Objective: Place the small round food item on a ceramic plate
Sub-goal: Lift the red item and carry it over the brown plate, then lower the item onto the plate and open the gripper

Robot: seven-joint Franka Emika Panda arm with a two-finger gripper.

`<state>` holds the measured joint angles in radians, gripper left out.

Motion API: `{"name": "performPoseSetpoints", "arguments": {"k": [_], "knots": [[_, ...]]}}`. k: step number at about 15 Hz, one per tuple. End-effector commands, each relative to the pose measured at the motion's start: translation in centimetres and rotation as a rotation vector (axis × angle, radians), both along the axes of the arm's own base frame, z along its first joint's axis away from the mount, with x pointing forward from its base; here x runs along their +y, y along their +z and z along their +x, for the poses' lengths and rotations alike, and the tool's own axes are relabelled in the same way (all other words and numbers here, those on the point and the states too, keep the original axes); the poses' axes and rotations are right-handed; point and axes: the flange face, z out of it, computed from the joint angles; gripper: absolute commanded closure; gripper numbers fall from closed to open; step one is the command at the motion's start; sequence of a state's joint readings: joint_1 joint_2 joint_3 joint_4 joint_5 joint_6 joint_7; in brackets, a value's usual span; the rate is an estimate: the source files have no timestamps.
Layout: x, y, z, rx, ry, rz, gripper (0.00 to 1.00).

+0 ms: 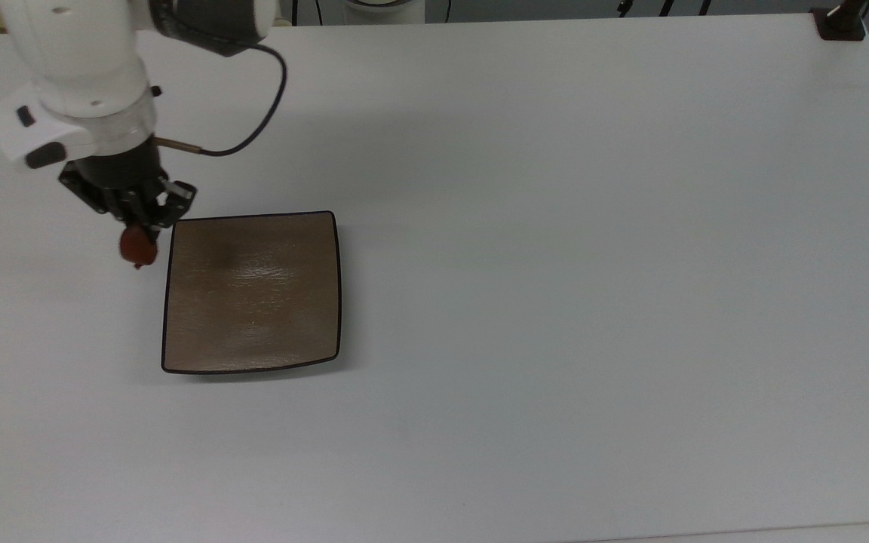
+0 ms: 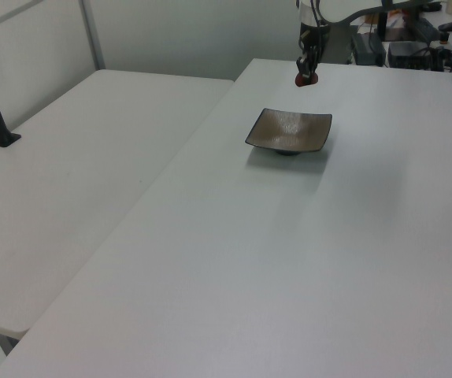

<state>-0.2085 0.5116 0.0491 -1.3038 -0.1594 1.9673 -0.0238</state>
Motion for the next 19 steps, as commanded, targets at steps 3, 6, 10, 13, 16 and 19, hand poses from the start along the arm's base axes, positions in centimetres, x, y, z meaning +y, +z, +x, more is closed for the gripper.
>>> {"name": "performPoseSetpoints", "arguments": {"k": [3,6,10,13,16,19], "knots": [[2.7,-4.2,-0.6,0.063,0.008,0.027,0.80],[4.1,-7.8,0.8,0.059,0.011,0.024,0.72],[4.6,-9.5,1.2,0.063,0.007,-0.007,0.00],[4.7,-9.5,1.2,0.063,0.001,-0.008,0.00],[4.7,-9.2,1.2,0.060,-0.008,-0.008,0.00],[4.2,-7.0,0.4,0.101,-0.018,-0.014,0.00]]}}
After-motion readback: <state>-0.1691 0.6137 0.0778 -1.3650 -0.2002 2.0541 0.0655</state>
